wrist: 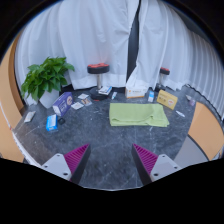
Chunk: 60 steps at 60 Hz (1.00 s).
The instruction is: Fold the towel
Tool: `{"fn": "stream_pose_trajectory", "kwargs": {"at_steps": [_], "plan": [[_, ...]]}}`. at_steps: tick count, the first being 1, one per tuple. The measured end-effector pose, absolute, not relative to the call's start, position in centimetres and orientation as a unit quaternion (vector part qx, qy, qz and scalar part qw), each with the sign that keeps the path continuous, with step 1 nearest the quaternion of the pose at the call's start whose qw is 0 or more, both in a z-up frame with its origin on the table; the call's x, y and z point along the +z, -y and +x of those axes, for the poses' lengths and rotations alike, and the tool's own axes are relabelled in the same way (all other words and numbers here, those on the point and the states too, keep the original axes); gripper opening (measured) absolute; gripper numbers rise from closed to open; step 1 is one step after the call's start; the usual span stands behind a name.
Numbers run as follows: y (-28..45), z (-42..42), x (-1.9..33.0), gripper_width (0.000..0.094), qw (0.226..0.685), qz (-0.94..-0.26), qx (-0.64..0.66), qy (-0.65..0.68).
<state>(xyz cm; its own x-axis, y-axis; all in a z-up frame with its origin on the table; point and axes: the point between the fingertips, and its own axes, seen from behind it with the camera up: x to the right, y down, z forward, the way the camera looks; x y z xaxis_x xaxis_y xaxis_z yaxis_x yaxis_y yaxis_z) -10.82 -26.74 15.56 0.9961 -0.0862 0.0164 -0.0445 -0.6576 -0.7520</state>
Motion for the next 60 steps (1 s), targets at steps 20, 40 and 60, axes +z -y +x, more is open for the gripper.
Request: {"fn": "stream_pose_trajectory", "kwargs": {"at_steps": [20,40,60], "plan": [[1.4,-9.0,5.2,0.0849,0.414,-0.909,-0.043,-0.012],[-5.2,-5.8,-1.8,0.0356,0.400,-0.911,-0.098,0.023],[-2.9,-8.0,3.9,0.0039,0.428,-0.903,0.026,0.001]]}}
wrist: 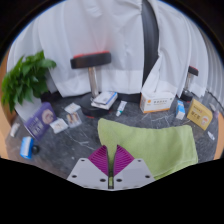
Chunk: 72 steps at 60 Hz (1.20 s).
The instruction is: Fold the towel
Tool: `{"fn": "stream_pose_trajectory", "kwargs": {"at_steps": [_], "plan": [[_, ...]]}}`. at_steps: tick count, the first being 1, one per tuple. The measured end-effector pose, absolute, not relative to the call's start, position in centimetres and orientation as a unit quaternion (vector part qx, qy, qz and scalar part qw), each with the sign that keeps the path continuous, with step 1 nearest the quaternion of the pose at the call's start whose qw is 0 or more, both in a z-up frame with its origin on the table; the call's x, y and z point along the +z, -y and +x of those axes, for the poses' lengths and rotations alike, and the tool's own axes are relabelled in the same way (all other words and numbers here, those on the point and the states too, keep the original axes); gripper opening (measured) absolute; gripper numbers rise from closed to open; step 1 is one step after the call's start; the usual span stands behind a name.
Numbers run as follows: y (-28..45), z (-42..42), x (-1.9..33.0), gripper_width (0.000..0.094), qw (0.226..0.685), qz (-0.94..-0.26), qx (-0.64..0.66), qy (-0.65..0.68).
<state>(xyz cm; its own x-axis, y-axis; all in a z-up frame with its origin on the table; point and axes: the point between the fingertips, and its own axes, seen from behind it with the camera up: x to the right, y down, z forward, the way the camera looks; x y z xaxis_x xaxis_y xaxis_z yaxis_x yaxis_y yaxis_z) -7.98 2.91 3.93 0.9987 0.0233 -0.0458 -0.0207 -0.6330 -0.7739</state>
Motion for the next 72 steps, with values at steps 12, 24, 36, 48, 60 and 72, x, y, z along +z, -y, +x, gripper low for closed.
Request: {"fn": "stream_pose_trajectory", "kwargs": {"at_steps": [12,24,36,48,60,72], "plan": [[-1.1,-6.0,15.7,0.0039,0.480,-0.859,0.167,-0.060],[-1.7,4.6,10.7,0.0102,0.461,-0.875,0.125,-0.073],[-0.8,14.0,5.1,0.0666,0.440,-0.895,0.033,-0.062],[2.9,17.9,9.0,0.0851,0.461,-0.884,-0.030,-0.069],[10.0,14.0,15.4,0.0849,0.484,-0.873,-0.044,-0.045],[19.8,8.1,20.9,0.0853,0.506,-0.859,-0.051,-0.058]]}}
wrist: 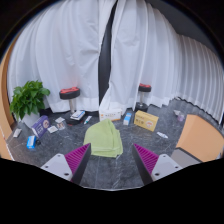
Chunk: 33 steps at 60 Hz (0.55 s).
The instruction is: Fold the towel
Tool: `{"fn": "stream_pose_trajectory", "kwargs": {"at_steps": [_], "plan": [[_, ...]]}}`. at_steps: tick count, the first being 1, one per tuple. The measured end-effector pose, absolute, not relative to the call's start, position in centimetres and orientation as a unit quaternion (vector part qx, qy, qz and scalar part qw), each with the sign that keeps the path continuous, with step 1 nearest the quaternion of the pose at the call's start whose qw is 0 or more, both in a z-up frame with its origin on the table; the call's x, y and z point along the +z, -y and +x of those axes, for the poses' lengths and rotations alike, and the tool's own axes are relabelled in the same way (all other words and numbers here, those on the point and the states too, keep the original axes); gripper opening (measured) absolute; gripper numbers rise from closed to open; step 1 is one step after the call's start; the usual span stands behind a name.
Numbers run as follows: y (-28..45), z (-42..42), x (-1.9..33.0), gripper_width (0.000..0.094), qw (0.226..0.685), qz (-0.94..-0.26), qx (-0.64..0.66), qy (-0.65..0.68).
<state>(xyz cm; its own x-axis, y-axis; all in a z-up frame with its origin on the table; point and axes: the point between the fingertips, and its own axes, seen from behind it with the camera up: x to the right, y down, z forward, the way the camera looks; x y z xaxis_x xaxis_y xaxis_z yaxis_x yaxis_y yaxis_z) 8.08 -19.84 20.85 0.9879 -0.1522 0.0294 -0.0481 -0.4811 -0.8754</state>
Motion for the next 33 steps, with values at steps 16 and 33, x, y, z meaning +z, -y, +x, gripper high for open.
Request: {"fn": "stream_pose_trajectory", "kwargs": {"at_steps": [16,33], "plan": [[32.6,1.7,24.2,0.0852,0.509,-0.855,-0.081,-0.059],[38.2,-1.5,25.9,0.0852,0.514,-0.851,-0.090,-0.050]]}}
